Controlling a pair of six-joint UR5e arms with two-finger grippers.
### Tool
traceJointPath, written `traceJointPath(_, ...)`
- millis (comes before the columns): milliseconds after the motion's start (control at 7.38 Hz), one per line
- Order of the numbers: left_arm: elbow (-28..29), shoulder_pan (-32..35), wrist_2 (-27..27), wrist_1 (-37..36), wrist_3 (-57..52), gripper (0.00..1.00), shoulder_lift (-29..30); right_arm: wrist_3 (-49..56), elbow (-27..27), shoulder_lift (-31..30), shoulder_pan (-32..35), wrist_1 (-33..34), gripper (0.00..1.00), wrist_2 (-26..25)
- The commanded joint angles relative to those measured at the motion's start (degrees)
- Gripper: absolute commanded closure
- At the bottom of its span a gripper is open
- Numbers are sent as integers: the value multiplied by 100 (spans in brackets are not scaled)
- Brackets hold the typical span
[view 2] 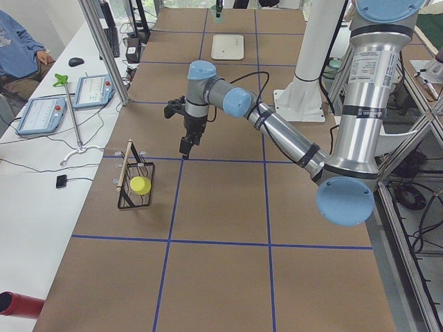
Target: Left arm grabs green cup and hands to right arm on tray
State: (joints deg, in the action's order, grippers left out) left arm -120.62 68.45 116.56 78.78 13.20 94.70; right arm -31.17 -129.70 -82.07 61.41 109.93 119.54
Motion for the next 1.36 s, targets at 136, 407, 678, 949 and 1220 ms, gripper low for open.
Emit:
traceJointPath(136,537,394,688,31,-342,0,-593,102,-38,-1211,-6,-1294,100,-1)
traceJointPath(407,837,1140,1216,49,-1020,0,-1048,111,41,-1591,-6,-1771,100,-1)
traceJointPath(678,1310,2018,1263,407,-1936,0,-1444,85,522,-2004,-15,-2883,100,25)
traceJointPath(949,1628,2592,1473,924,-2811,0,-1874,41,1032,-2189,-49,-3652,100,70)
traceJointPath(1220,1725,2585,1676,1245,-2753,0,-2000,-151,1480,-2199,-312,-4214,100,17)
